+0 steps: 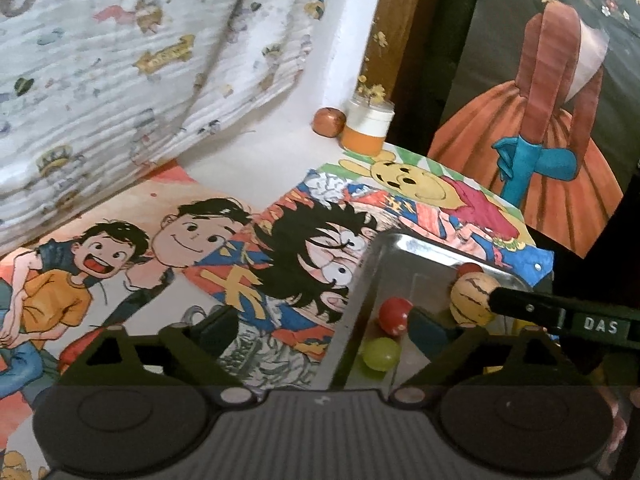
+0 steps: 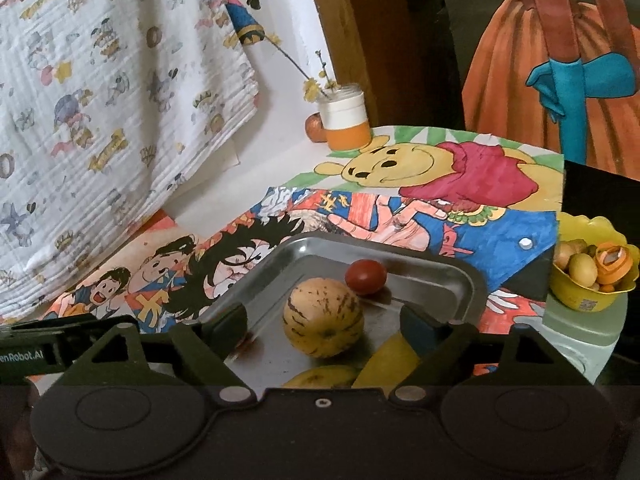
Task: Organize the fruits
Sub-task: 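Lift both grippers away from the tray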
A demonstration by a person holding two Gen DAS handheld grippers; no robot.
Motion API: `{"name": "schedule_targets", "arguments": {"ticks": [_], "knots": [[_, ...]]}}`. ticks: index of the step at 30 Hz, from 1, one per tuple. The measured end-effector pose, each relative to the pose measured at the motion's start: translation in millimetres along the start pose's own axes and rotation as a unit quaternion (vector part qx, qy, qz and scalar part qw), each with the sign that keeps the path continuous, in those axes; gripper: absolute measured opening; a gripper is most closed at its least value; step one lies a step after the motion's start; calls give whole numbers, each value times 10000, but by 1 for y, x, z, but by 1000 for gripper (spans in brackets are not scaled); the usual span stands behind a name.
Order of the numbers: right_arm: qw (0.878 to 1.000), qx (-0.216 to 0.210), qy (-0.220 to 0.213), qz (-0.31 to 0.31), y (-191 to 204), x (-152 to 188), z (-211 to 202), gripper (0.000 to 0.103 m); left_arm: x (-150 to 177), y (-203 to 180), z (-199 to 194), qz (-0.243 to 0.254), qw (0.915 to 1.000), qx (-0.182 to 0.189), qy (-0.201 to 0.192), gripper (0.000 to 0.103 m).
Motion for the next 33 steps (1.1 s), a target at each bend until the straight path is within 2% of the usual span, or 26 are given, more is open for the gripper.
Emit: {"name": "schedule_targets", "arguments": {"ticks": [5, 11, 22, 33], "knots": [[9999, 92, -120, 28, 3, 2, -10, 95, -4, 8, -6, -92, 9998, -113, -104, 102], [9992, 242, -327, -16, 13, 2, -24, 102, -4, 15, -12, -118, 9996, -214, -153, 103], [9965, 574, -605, -66, 35, 10, -49, 102, -1, 28, -27, 27, 9989, -377, -288, 103], [9927, 857, -841, -113, 58, 24, -72, 102, 4, 50, -45, 21, 9982, -387, -455, 103]]}}
Point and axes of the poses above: each gripper's, at about its wrist camera, not at the fingertips, and z roughly the way its jaws point, y to its left, x to its underside, the point moved 6 cm from there along z, roughly the way its jaws point, and after that the axes turned 6 degrees about -y, right-handed, at the moved point
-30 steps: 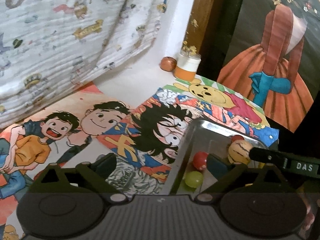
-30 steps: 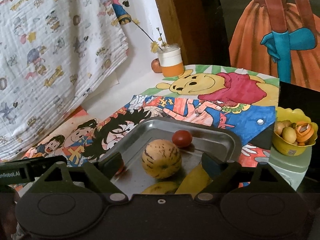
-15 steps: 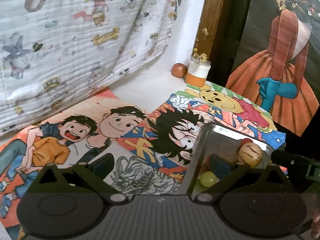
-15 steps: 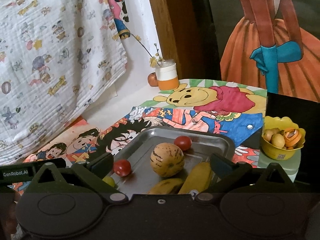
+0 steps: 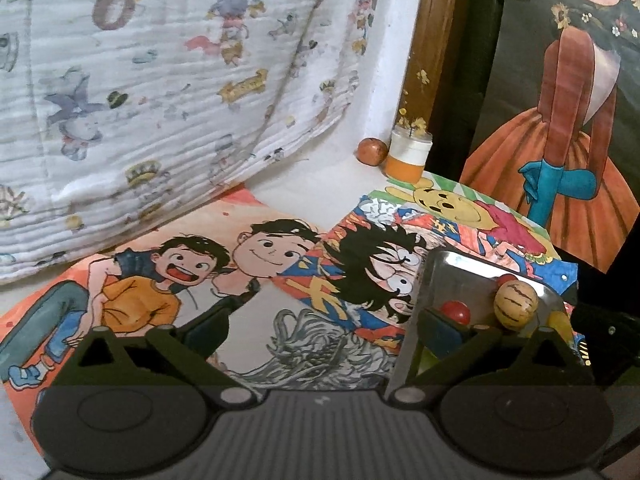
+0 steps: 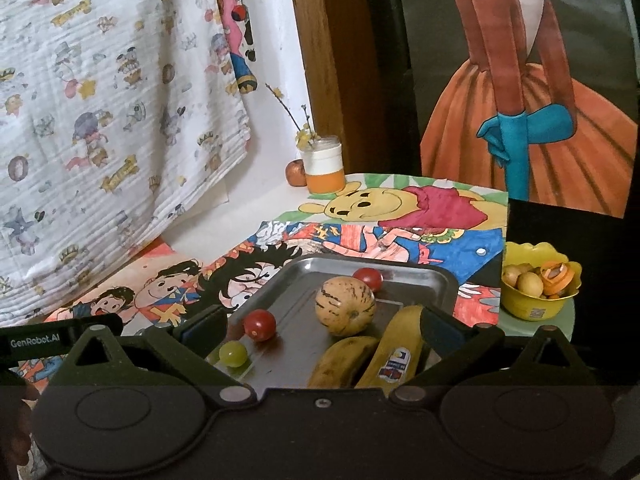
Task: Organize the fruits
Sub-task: 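Lift both grippers away from the tray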
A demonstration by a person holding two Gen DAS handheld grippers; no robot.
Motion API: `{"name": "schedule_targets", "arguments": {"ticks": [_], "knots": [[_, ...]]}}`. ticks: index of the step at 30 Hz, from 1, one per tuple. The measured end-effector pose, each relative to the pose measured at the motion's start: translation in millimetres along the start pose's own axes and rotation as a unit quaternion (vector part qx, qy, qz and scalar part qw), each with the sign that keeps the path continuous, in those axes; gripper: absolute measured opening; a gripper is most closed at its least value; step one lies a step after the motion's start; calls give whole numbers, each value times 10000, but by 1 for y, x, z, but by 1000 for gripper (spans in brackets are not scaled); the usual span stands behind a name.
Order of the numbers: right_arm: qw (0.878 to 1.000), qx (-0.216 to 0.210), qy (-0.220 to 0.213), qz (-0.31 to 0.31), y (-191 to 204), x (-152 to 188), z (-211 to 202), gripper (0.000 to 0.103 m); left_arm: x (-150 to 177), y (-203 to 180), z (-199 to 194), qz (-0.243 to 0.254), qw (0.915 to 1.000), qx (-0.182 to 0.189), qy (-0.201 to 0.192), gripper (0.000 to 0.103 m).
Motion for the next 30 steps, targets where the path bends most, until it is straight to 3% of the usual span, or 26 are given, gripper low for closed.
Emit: {"name": "schedule_targets", "arguments": {"ticks": [15, 30], "knots": [[9989, 371, -256, 113, 24, 13, -40, 102, 5, 24, -26, -147, 9995, 161, -225, 103], [9953, 668, -655, 262, 55, 32, -85, 102, 18, 33, -58, 90, 9974, 514, -506, 103]]}}
Point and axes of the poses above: each gripper's, at about its wrist camera, not at the fingertips, and z roughly the way its jaws point, y to its left, x to its underside, the point moved 6 cm from there along z, roughly the way its jaws point, and after that the axes turned 6 degrees about -y, right-handed, at the moved point
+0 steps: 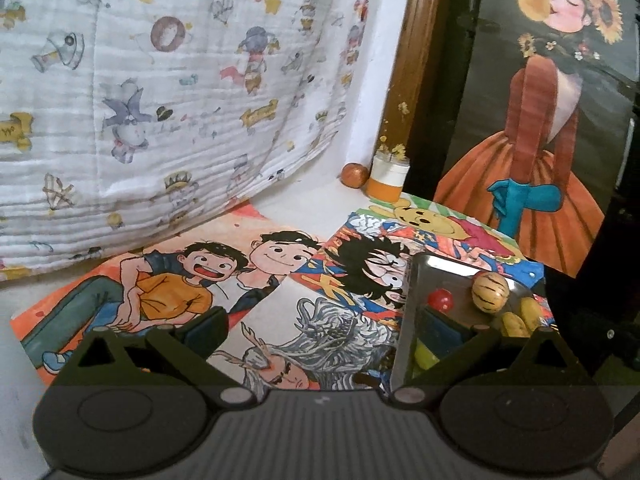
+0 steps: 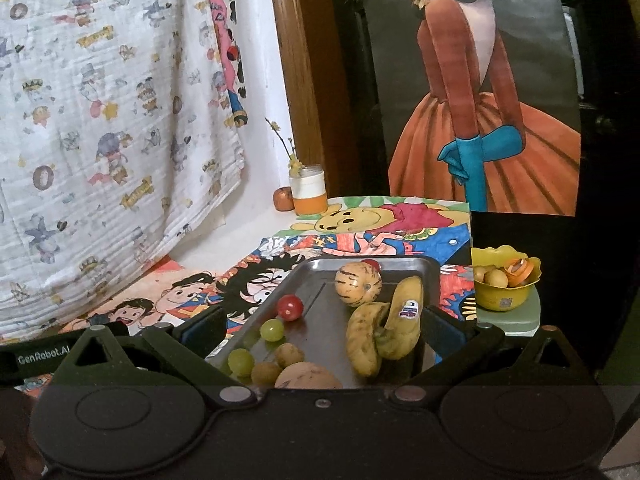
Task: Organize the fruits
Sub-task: 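Lift both grippers away from the tray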
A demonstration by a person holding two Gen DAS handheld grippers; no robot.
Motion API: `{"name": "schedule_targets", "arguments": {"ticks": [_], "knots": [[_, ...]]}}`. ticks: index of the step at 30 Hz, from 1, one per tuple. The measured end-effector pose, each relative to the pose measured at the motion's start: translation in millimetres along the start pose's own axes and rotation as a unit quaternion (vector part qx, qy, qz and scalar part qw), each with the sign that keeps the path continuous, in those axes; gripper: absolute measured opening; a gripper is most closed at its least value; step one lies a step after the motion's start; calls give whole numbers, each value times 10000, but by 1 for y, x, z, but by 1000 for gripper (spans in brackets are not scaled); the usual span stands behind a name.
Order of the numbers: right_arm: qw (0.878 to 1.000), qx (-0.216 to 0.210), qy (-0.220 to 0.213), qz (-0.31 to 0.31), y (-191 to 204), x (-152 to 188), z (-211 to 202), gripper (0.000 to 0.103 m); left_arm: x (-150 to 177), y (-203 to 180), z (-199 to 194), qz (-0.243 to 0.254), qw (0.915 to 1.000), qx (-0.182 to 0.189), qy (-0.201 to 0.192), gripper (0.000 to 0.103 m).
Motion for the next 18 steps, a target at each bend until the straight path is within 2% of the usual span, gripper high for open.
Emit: {"name": "schedule_targets", "arguments": {"ticks": [6, 18], "knots": [[9996, 154, -120, 189, 2, 8, -16, 102, 4, 2, -15, 175, 9997, 68, -173, 103], [9992, 257, -302, 62, 10, 30, -36, 102, 24, 16, -31, 372, 9989, 78, -258, 103]]}}
Point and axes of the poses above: each gripper's, at about its wrist camera, not at the fingertips, and z roughly the way its jaws point, y to its left, x to its underside, the point moved 6 cm from there along z, roughly the way its jaws point, and after that the axes turned 6 degrees about -y, right-handed, at the moved point
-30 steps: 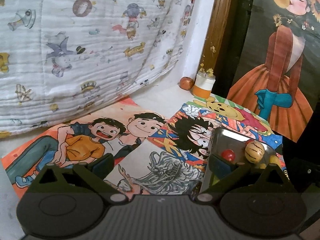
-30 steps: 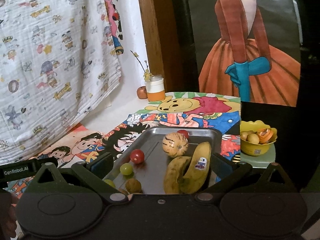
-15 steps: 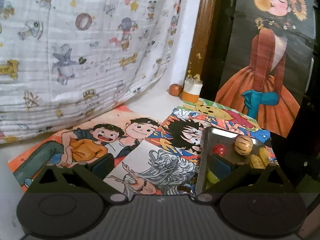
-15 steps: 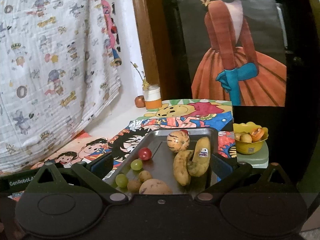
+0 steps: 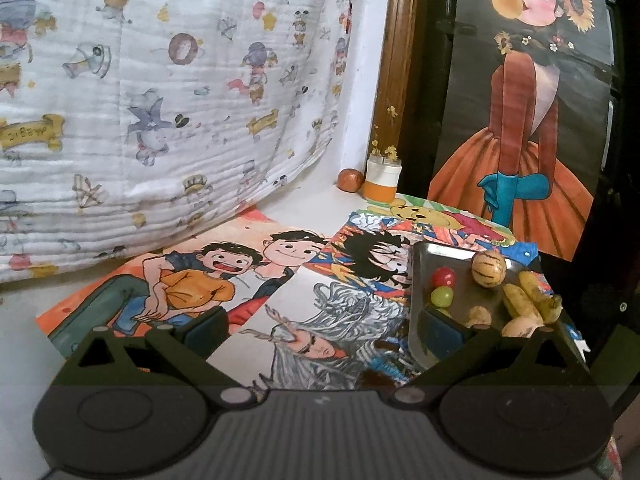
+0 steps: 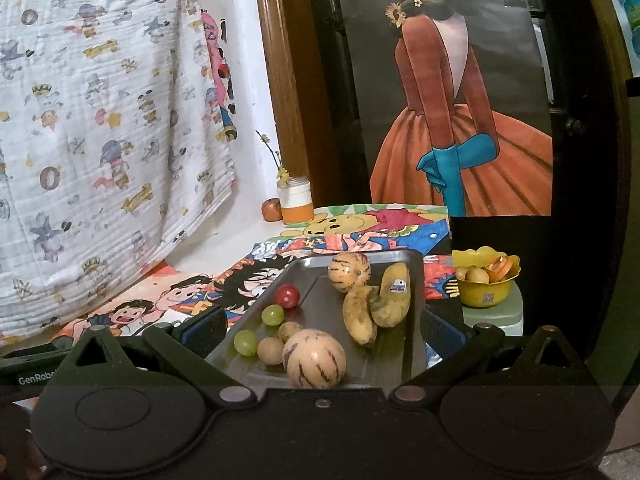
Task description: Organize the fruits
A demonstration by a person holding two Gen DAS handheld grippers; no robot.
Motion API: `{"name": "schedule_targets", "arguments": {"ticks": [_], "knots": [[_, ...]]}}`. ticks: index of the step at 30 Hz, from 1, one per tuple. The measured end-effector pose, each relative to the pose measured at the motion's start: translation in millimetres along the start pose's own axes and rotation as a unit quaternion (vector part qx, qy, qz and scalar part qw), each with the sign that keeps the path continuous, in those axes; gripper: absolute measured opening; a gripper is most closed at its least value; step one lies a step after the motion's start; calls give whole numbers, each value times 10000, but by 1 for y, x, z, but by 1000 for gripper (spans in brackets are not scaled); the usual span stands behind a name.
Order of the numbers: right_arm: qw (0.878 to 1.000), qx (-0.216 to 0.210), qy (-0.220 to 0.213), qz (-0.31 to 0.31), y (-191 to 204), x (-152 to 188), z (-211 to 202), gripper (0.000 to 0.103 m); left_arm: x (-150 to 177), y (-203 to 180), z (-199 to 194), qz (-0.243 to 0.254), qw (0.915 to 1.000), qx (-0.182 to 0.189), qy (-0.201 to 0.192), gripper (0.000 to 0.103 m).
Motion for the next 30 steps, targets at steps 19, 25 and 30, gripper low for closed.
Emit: {"name": "schedule_targets", "arguments": {"ticks": [19, 25, 30], "knots": [[9997, -131, 163, -97, 11, 36, -18, 102, 25, 18, -20, 313, 9994, 94, -109, 103], [9995, -161, 228, -121, 13, 42, -20, 102, 31, 18, -24, 350, 9993, 137, -74, 103], [9993, -206, 285, -145, 15, 46, -21, 102, 34, 18, -26, 391, 9991, 165, -64, 103]]}}
Point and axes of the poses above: each gripper's, at about its wrist camera, not at the fingertips, and z roughly the way its jaws point, y to its left, x to its underside, the point moved 6 cm from there along z, roughly the way its jaws point, and after that the axes turned 6 degrees about -y, right-handed, at the moved point
